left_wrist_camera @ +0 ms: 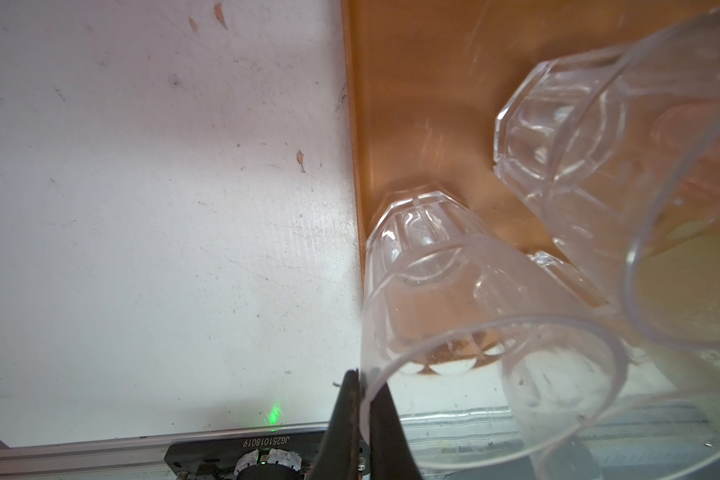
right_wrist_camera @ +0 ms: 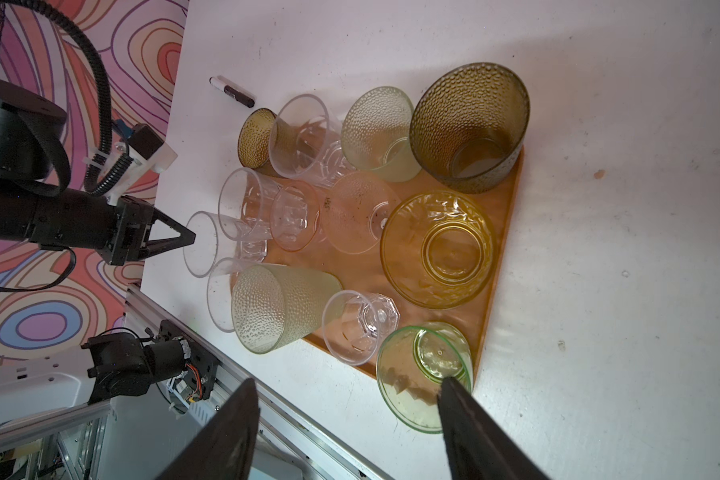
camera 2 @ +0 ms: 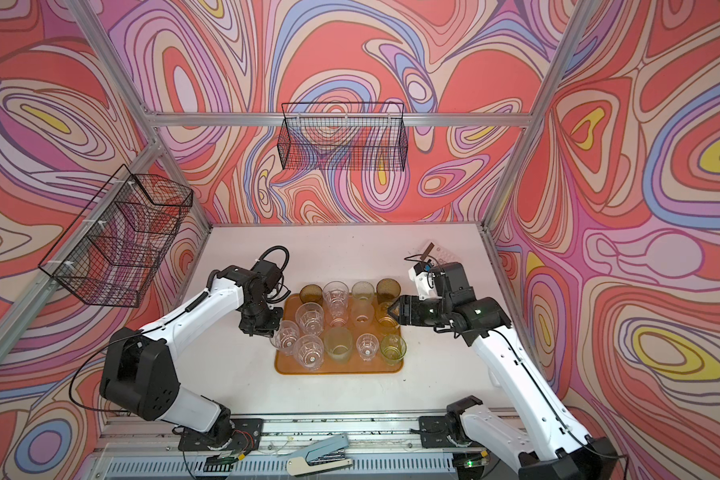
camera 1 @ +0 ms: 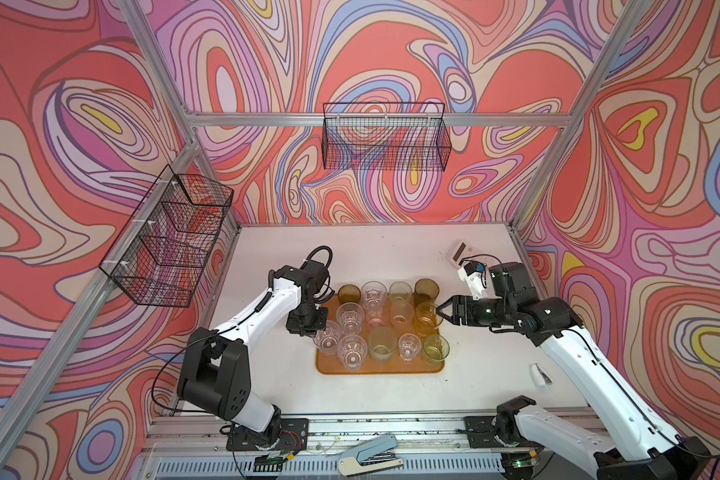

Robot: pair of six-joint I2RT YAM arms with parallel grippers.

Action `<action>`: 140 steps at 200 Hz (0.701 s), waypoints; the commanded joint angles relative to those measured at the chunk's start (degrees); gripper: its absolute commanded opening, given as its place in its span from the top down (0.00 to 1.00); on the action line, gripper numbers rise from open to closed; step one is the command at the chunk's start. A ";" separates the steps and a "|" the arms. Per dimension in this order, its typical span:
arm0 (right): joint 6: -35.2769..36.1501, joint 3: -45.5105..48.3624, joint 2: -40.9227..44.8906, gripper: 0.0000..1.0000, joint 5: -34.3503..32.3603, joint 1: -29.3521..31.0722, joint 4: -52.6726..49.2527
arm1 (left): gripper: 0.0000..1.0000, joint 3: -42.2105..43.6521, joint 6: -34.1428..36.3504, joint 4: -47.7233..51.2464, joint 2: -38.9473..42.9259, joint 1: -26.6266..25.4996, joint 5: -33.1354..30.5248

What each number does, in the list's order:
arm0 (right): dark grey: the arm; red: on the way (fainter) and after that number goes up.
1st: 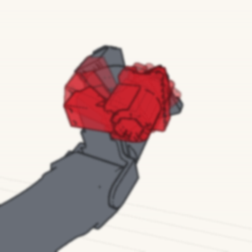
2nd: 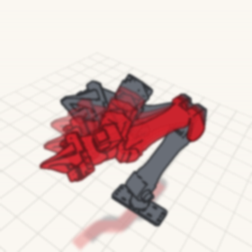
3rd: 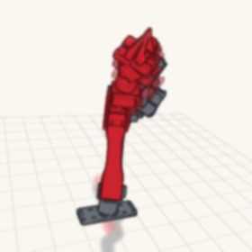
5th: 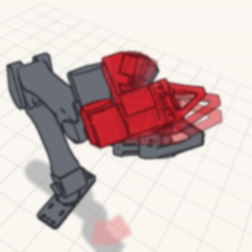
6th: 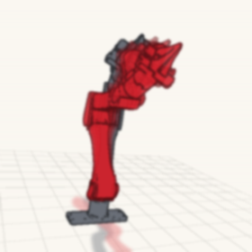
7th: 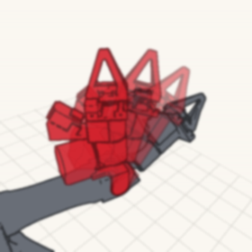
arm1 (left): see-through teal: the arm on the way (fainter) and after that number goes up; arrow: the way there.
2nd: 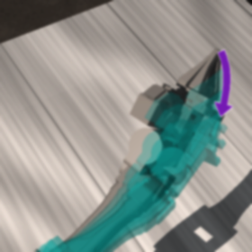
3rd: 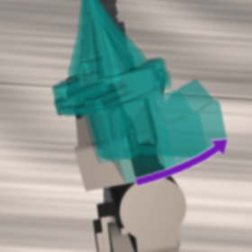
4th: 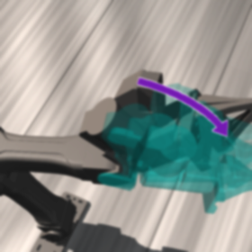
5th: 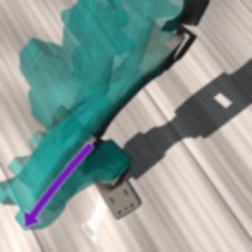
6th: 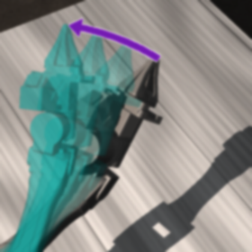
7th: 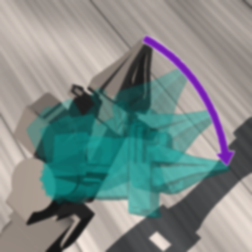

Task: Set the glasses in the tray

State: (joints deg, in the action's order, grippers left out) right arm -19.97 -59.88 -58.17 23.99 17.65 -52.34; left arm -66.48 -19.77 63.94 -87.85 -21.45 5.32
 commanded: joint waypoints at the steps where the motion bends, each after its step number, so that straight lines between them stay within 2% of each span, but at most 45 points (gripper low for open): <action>1: 0.65 -0.33 0.86 0.29 -0.17 -0.07 -0.44 | 1.00 0.38 -0.62 0.13 -0.67 -0.52 -1.05; 91: 0.61 -0.06 0.63 0.29 0.01 -0.07 -0.10 | 1.00 0.38 -1.15 0.34 -0.89 -0.71 -1.62; 140: 0.71 -0.14 0.50 0.29 0.01 -0.07 -0.05 | 0.94 -0.01 -1.05 0.70 -1.18 -0.77 -1.63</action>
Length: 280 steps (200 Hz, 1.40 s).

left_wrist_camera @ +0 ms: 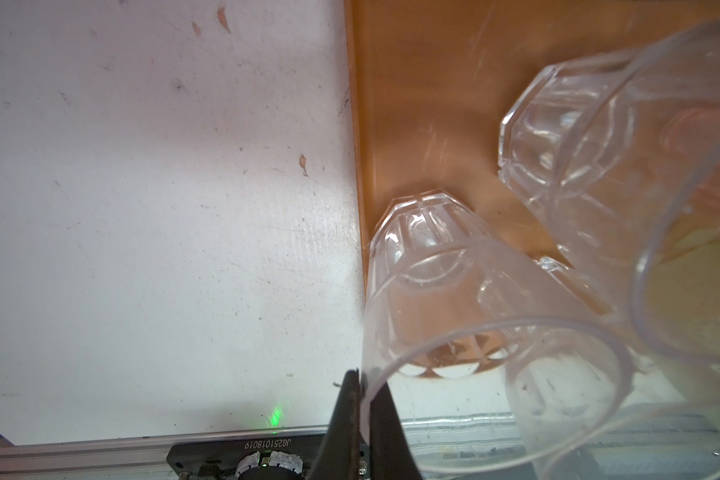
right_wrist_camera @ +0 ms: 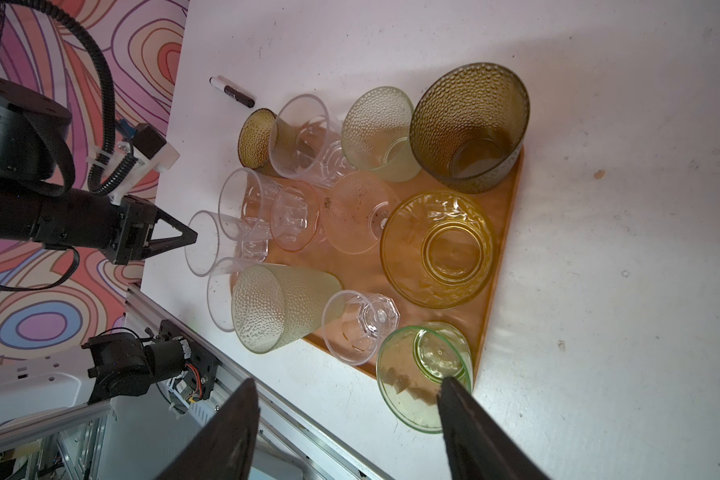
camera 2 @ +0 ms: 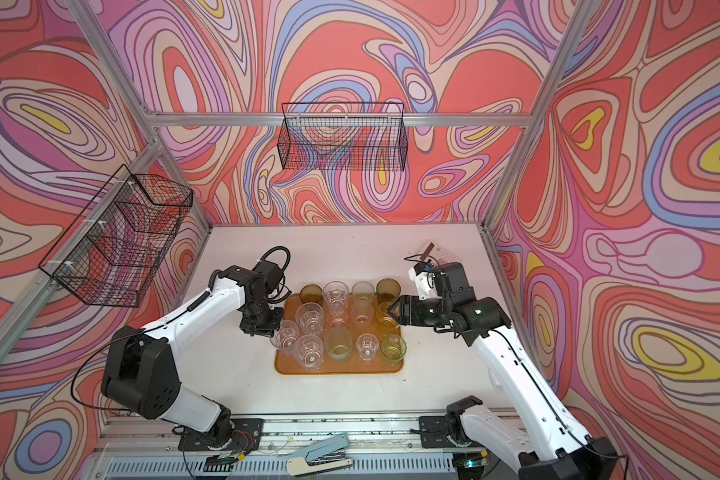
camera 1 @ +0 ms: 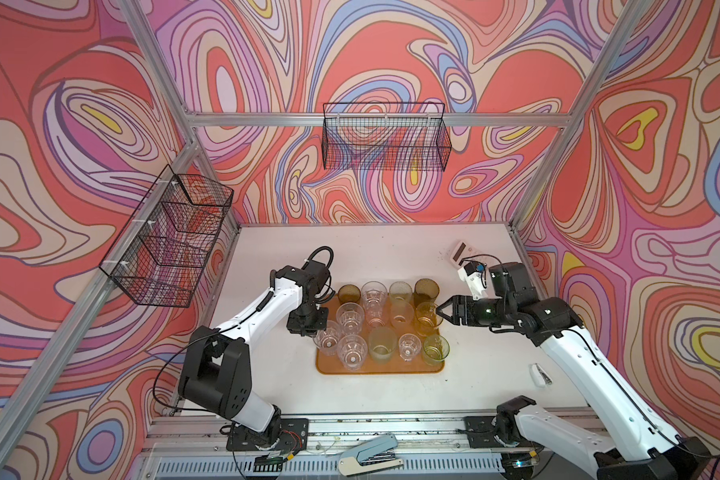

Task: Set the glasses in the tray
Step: 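Open the left gripper and lift it off the placed glass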

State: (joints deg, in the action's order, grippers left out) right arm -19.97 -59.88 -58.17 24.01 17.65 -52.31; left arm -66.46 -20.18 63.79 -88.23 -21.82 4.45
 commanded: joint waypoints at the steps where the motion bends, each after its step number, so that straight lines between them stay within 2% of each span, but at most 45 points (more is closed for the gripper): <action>1: 0.67 -0.15 0.47 0.29 -0.02 -0.07 -0.07 | 0.94 -0.05 -0.64 0.83 -0.76 -0.40 -0.76; 79: 0.64 -0.31 0.40 0.29 0.16 -0.08 -0.07 | 0.80 -0.98 -0.82 1.63 -0.20 -0.48 -0.48; 116: 0.76 -0.41 0.44 0.29 0.16 -0.07 -0.18 | 0.78 -1.29 -0.90 1.94 0.05 -0.49 -0.37; 139: 0.81 -0.42 0.60 0.29 -0.25 -0.07 -0.16 | 0.72 -1.91 -1.03 2.88 0.80 -0.51 -0.41; 201: 1.33 -1.88 0.48 0.27 -2.47 -0.12 0.63 | 0.39 -7.62 -0.59 8.63 4.73 -0.58 -3.95; 220: 2.03 -2.73 0.67 0.25 -4.21 -0.08 1.49 | 0.19 -9.69 -0.43 9.83 6.61 -0.57 -5.64; 240: 3.24 -4.33 0.42 0.25 -5.74 -0.13 2.28 | 0.11 -12.06 0.42 10.46 8.11 -0.44 -6.51; 252: 3.80 -5.34 0.08 0.24 -7.34 -0.07 2.71 | 0.01 -13.46 1.20 10.52 8.66 -0.46 -6.99; 280: 5.42 -8.41 -1.61 0.18 -11.35 -0.03 3.39 | 0.00 -16.35 3.22 10.12 9.88 0.01 -7.57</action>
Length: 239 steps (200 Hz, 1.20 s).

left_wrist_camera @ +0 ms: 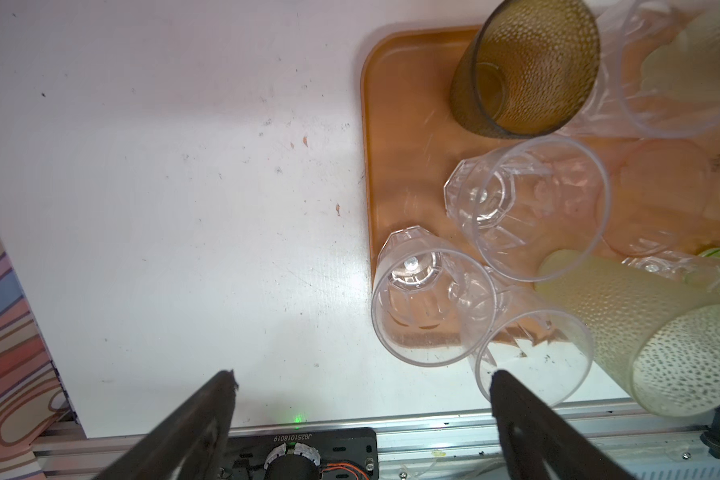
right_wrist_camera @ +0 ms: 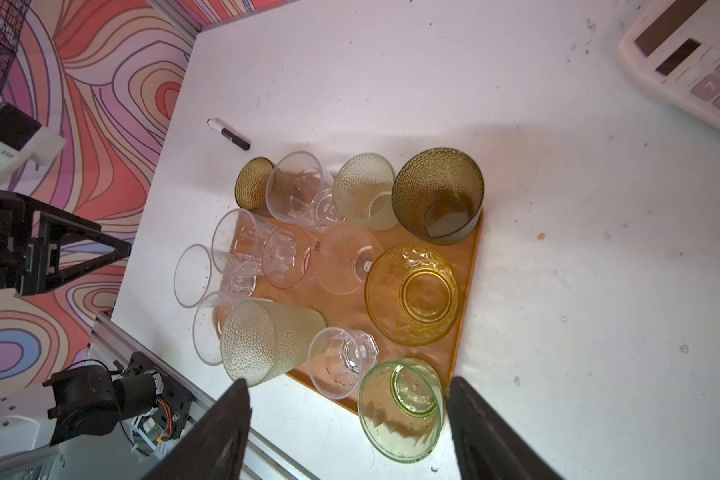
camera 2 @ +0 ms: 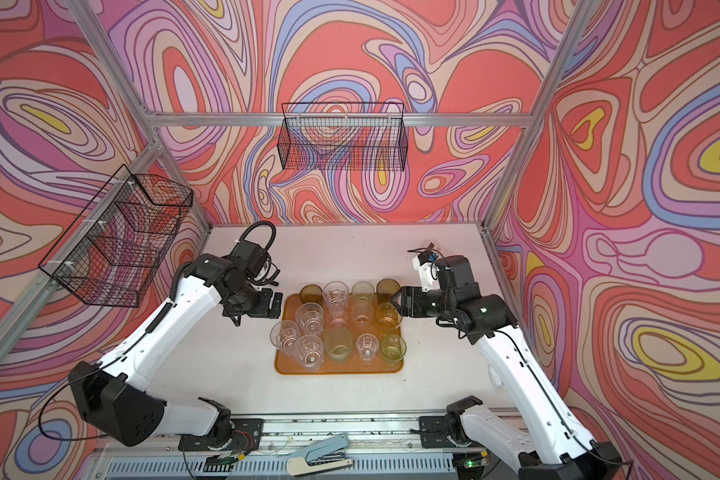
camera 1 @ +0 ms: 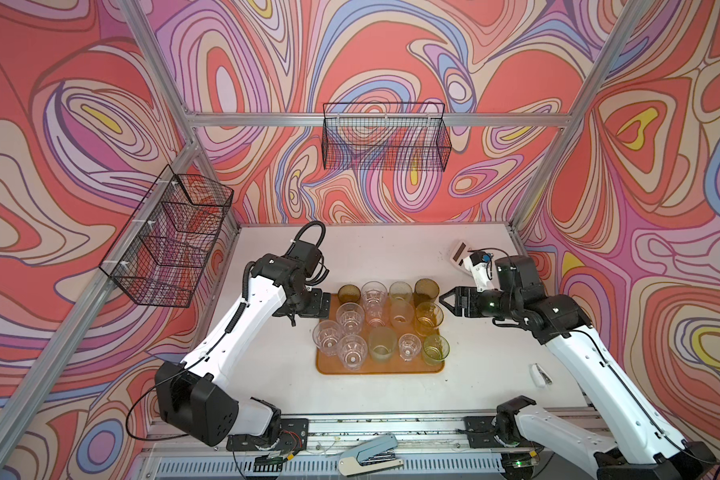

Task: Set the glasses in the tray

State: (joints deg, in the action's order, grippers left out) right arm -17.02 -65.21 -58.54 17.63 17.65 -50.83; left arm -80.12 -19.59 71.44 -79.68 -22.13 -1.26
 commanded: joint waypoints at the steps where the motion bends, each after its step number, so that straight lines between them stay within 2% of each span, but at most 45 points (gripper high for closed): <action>1: 2.58 -3.16 -1.32 0.18 -5.14 -0.09 1.93 | 0.00 -2.82 2.72 2.47 1.40 0.33 -1.93; 25: 4.12 -4.75 -2.98 0.10 -8.66 -0.07 3.15 | 0.00 -5.47 4.99 2.18 2.95 1.12 -3.66; 50: 5.23 -7.21 -5.50 0.01 -17.37 -0.08 3.01 | 0.00 -4.56 7.83 -2.93 6.00 2.71 -5.75; 61: 6.23 -7.45 -5.71 0.01 -21.58 -0.17 4.37 | 0.00 -2.39 9.14 -7.49 7.45 3.84 -6.26; 78: 8.11 -6.33 -5.35 0.02 -24.54 -0.18 8.42 | 0.00 2.02 11.44 -14.51 9.49 6.51 -6.05; 108: 11.14 -5.16 -7.37 0.01 -29.23 -0.79 14.18 | 0.00 13.68 14.27 -34.26 13.92 13.20 -3.26; 131: 12.24 -2.57 -8.17 0.02 -29.49 -3.76 18.13 | 0.00 21.96 15.69 -47.08 14.90 19.15 0.79; 155: 13.32 4.44 -5.80 0.01 -30.61 -7.94 27.06 | 0.00 30.83 18.51 -60.07 14.41 21.18 0.75; 177: 12.21 9.31 -5.73 0.02 -29.43 -12.57 32.87 | 0.00 38.05 16.02 -71.04 11.82 23.34 1.22; 190: 12.00 12.15 -6.38 0.02 -28.60 -14.82 36.42 | 0.00 41.82 15.79 -76.47 9.89 23.68 0.92; 218: 12.54 19.39 -7.41 0.02 -28.19 -17.79 46.34 | 0.00 52.40 15.07 -94.43 6.29 24.02 -1.22; 239: 14.72 22.88 -9.79 0.02 -29.27 -18.31 51.76 | 0.00 54.54 15.08 -100.62 2.35 24.15 -0.17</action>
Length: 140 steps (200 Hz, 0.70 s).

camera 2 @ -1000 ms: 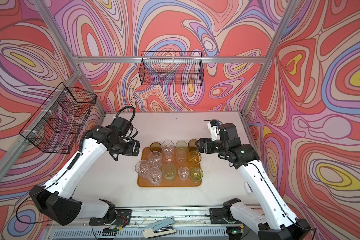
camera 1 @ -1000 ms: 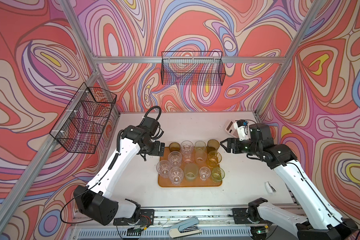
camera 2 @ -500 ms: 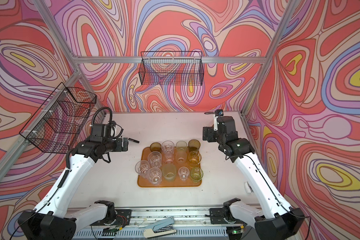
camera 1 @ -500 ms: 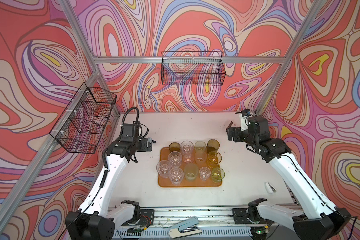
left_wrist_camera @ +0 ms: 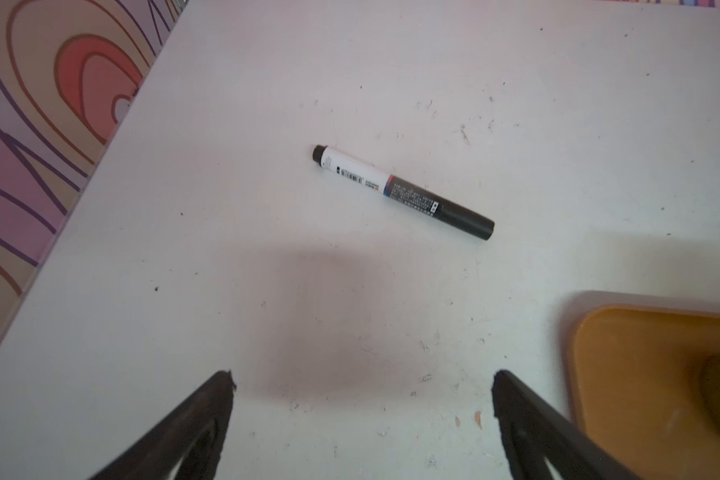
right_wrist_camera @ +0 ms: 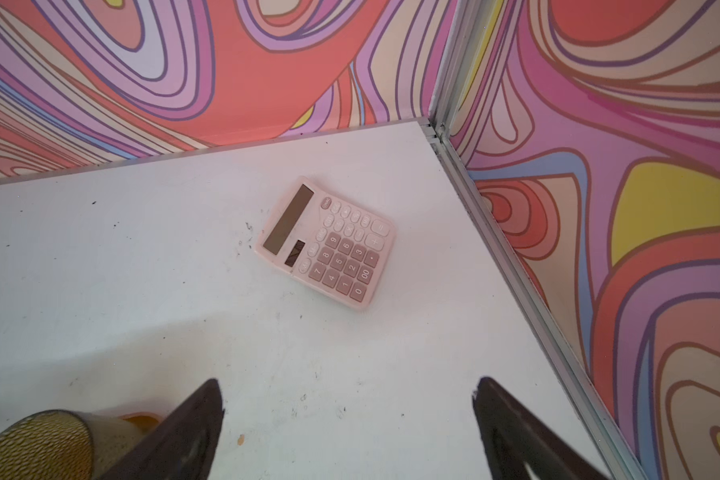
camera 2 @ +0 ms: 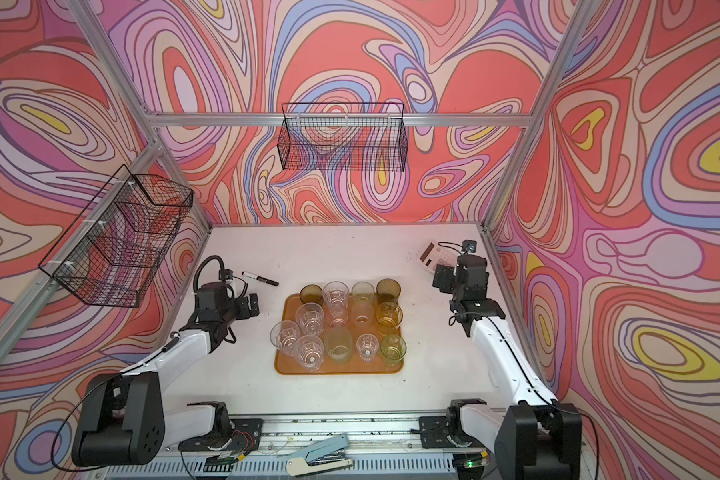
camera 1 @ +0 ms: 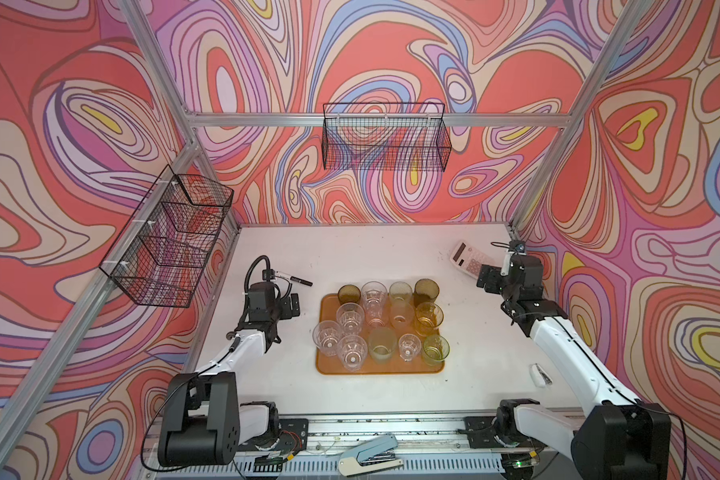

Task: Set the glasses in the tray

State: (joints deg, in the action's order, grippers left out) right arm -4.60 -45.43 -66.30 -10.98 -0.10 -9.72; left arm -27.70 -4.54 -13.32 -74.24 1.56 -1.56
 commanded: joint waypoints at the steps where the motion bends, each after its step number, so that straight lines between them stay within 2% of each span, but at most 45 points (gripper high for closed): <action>1: 2.35 3.30 -2.10 0.02 -0.77 -0.58 11.01 | 0.00 2.26 -0.01 -16.34 -3.23 0.46 0.23; 28: 3.37 11.03 -3.06 0.02 -2.14 -0.64 25.92 | 0.00 3.70 0.15 -24.47 -5.44 0.46 -1.19; 58: 3.07 15.33 -7.65 0.01 0.91 -0.65 35.61 | 0.00 9.39 -0.04 -38.80 -8.87 0.46 -1.26; 89: 3.17 21.66 -12.10 0.02 3.20 -0.68 49.53 | 0.00 11.13 -0.13 -47.50 -14.27 0.37 -1.47; 106: 3.03 24.90 -16.46 0.01 3.46 -0.69 59.82 | 0.00 7.61 -0.07 -37.51 -12.69 0.22 -0.85; 118: 2.70 25.87 -20.27 0.01 3.90 -0.68 66.26 | 0.00 7.56 0.73 -40.61 -14.37 -0.65 -2.57; 127: 2.16 24.94 -20.96 0.02 5.79 -0.69 64.93 | 0.00 7.24 0.69 -38.66 -13.78 -0.90 -3.01; 140: 2.47 24.11 -24.33 0.02 7.25 -0.67 68.35 | 0.00 7.04 0.74 -38.22 -13.37 -0.95 -3.02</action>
State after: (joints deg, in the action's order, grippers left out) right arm -2.11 -20.45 -86.83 -7.33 -0.47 45.91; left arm -19.38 -4.60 -49.95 -87.85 1.06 -3.33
